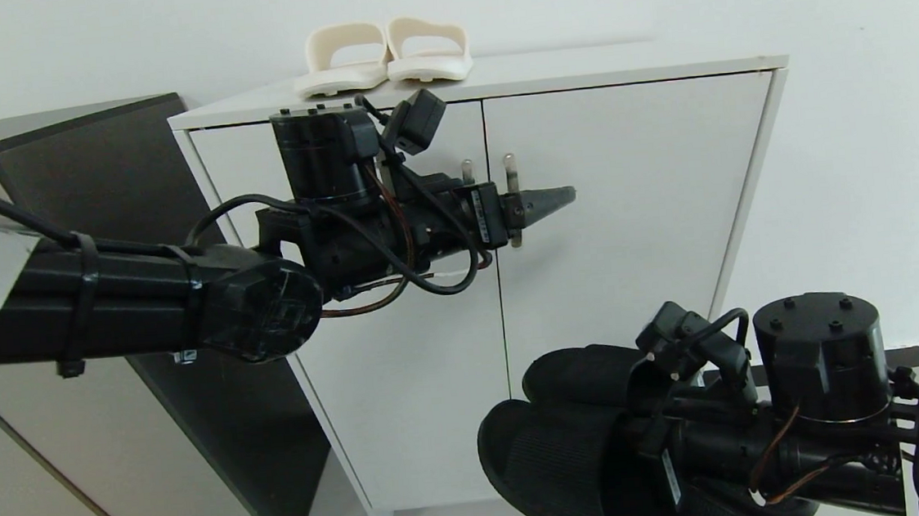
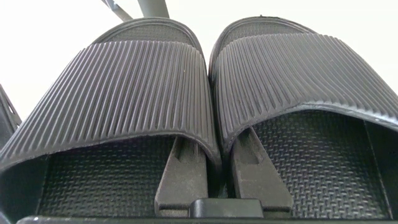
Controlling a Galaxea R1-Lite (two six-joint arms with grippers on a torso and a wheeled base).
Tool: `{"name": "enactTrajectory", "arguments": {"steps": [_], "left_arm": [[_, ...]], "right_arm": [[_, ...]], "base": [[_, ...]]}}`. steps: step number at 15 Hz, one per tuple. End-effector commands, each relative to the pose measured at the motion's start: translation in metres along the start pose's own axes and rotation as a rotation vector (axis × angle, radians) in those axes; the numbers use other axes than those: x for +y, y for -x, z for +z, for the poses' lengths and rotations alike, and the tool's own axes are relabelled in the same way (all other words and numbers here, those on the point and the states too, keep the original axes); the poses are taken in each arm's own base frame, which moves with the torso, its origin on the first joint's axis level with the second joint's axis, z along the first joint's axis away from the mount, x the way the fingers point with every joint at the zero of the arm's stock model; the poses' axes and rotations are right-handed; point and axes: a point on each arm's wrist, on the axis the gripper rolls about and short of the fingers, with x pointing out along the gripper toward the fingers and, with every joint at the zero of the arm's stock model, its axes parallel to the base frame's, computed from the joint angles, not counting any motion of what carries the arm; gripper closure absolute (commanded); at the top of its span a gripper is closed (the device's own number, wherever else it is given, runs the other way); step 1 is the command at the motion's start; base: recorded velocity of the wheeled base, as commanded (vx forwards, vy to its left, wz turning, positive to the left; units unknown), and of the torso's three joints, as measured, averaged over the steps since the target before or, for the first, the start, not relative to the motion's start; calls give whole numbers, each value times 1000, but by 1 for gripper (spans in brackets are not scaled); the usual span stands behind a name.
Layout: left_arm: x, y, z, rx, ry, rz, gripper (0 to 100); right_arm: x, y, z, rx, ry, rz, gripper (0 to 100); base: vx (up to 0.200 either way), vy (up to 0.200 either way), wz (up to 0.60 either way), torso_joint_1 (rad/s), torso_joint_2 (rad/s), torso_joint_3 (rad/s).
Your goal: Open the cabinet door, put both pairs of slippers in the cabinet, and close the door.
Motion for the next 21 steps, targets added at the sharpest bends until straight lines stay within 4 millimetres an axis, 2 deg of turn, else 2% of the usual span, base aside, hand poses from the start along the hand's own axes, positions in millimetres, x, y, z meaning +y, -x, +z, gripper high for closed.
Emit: {"name": "enactTrajectory", "arguments": {"steps": [1, 3, 6, 13, 17, 21], "left_arm": [[2, -2, -3, 6, 3, 4, 100], [1, 0, -2, 3, 4, 1, 100], [-10, 7, -1, 3, 3, -14, 100], [-47, 23, -1, -4, -8, -86, 100], [-66, 42, 1, -11, -20, -118, 100], [-74, 65, -6, -36, -38, -129, 100]], "right_arm": [[0, 0, -2, 8, 1, 1, 100], [1, 2, -5, 18, 30, 6, 100], [7, 14, -12, 43, 42, 121, 100], [11, 21, -12, 41, 48, 134, 100], [14, 27, -11, 53, 50, 146, 100], [22, 50, 1, 100, 51, 167, 100]], "base": [[0, 0, 0, 0, 0, 0], [0, 0, 0, 0, 0, 0], [0, 0, 0, 0, 0, 0], [0, 0, 0, 0, 0, 0], [0, 0, 0, 0, 0, 0], [0, 0, 0, 0, 0, 0]]}}
